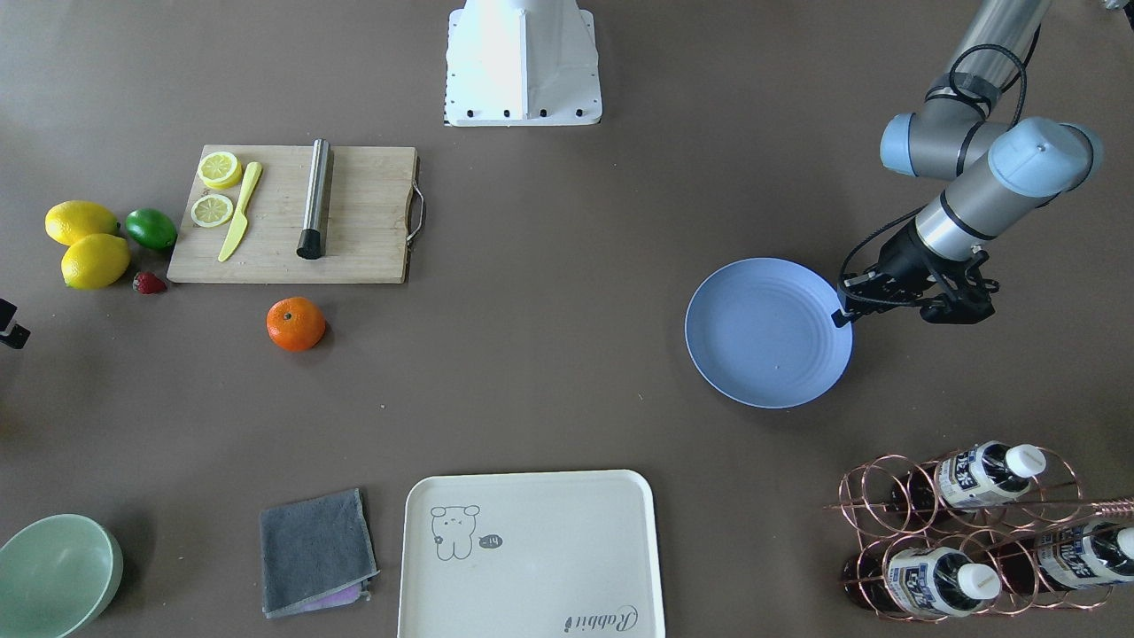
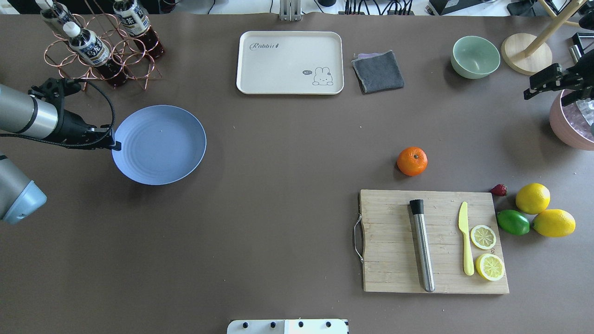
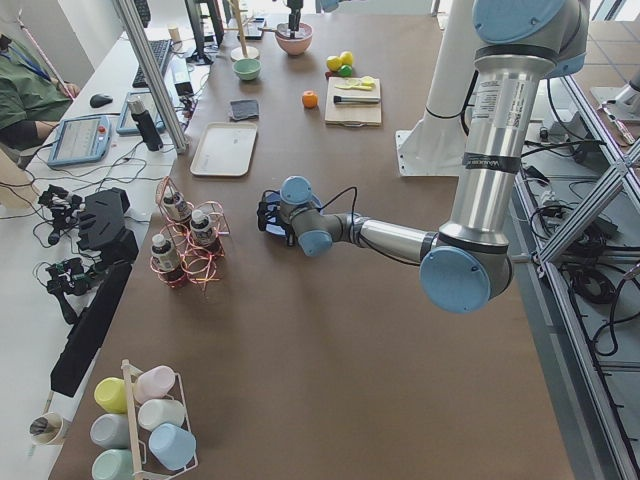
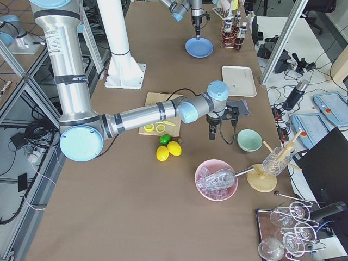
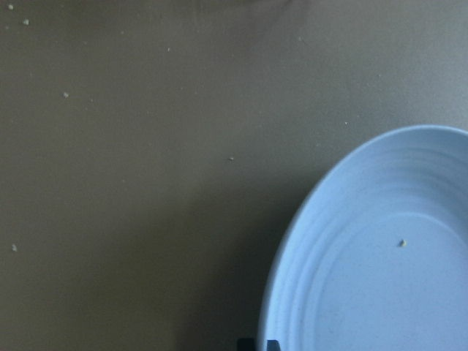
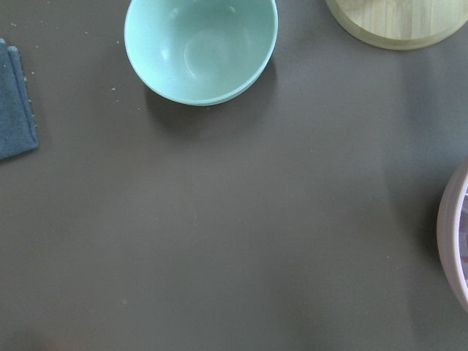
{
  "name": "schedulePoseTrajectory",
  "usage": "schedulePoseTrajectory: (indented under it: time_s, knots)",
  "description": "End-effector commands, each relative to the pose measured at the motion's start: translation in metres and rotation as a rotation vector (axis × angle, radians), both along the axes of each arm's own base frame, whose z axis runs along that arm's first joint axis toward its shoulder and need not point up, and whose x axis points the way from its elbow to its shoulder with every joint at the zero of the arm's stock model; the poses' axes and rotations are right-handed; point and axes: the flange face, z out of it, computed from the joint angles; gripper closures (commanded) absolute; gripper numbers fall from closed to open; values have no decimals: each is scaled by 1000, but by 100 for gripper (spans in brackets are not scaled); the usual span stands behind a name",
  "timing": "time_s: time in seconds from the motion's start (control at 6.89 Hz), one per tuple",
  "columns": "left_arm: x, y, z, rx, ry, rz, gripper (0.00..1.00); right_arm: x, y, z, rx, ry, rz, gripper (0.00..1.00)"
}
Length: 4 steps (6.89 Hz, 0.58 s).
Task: Pick orange to plate
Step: 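Move the left arm toward the blue plate while the right arm reaches toward the orange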
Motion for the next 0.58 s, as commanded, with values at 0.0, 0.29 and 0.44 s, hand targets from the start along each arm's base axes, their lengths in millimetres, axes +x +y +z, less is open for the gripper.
schedulePoseTrajectory:
  time_s: [0.0, 0.29, 0.44]
  knots:
    - [24, -27, -78, -82, 79, -51, 100, -15, -4, -13, 1, -9, -5, 0]
    - [92, -11, -139, -121, 89, -96, 100, -61, -7, -39, -27, -5, 27, 0]
    - [117, -3, -170, -133, 77, -122, 100, -92, -7, -56, -22, 4, 44, 0]
